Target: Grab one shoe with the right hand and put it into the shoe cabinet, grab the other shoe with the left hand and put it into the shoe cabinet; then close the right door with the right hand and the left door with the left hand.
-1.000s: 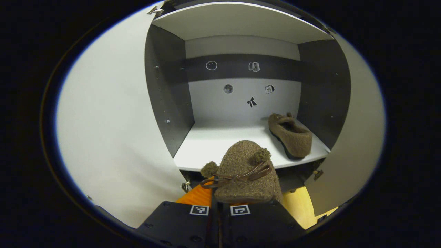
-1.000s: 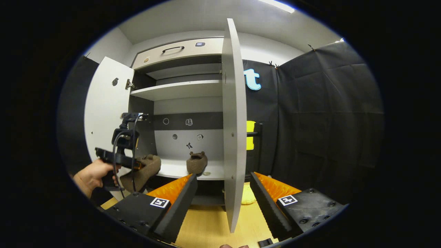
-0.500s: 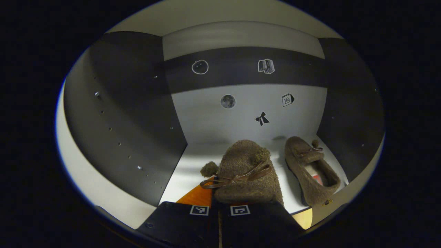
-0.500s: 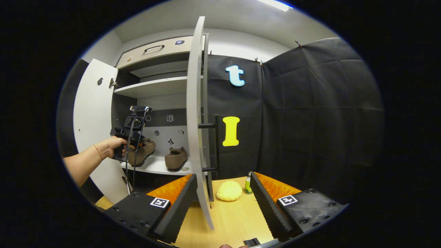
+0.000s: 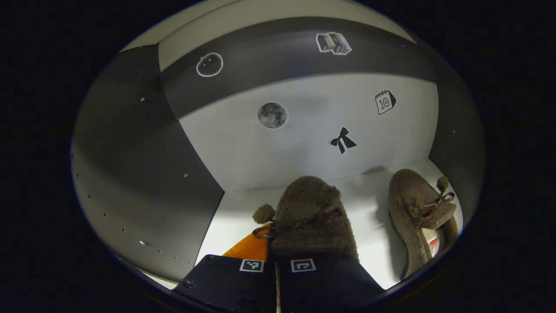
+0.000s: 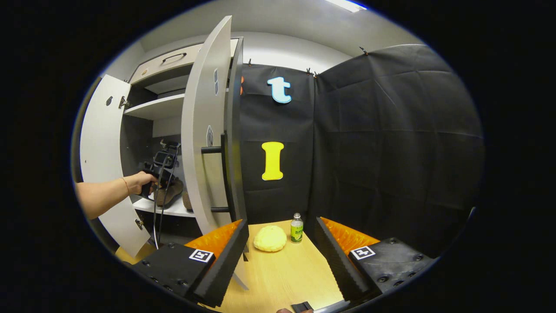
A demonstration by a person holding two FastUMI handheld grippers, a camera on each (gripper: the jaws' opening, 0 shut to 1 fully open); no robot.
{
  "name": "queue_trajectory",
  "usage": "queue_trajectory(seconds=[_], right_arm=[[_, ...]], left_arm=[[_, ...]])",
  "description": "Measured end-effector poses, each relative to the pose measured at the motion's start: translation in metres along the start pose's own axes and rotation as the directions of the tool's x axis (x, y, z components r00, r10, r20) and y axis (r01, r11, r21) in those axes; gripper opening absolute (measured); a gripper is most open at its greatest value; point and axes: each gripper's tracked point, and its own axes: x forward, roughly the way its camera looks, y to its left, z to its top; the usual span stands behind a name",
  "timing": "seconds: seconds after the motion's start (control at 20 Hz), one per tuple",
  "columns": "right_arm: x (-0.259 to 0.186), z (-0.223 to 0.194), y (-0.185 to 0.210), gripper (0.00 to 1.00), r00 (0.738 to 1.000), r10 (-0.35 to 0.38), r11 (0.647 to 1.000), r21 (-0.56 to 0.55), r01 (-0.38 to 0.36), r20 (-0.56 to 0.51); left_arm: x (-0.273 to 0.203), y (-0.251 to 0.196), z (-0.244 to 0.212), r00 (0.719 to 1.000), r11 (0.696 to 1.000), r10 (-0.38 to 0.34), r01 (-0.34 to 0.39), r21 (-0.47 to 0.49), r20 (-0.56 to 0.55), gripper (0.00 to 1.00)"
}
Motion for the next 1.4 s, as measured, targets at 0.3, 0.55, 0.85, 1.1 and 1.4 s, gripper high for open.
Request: queue_trajectory(seconds=[0.3, 0.55, 0.85, 1.1, 1.4], right_arm=[[0.006, -0.003, 0.0, 0.98, 1.0, 0.004, 1.0, -0.007, -0.004, -0.006], [0.005, -0.001, 0.004, 0.99, 1.0, 0.011, 1.0, -0.002, -0.011, 0.0], [0.0, 0.0, 0.008, 0.98, 1.0, 0.01, 1.0, 0.013, -0.01, 0.005], [0.001, 0.009, 0.01, 0.99, 1.0, 0.015, 1.0, 0.01, -0.015, 0.02], [0.025, 0.018, -0.005, 0.98, 1.0, -0.001, 1.0, 0.017, 0.001, 0.006]], left_arm=[[0.008, 0.0, -0.009, 0.999, 1.0, -0.001, 0.0, -0.005, -0.033, 0.09], [-0.002, -0.001, -0.013, 0.999, 1.0, -0.019, 0.019, 0.01, -0.049, 0.15], [-0.044, -0.003, -0.001, 0.997, 0.997, -0.047, 0.044, 0.066, 0.056, 0.56], [-0.105, 0.002, 0.006, 0.977, 0.996, -0.094, 0.092, 0.019, 0.192, 0.91], [-0.206, 0.013, 0.002, 0.911, 0.987, -0.124, 0.155, -0.048, 0.394, 0.95]])
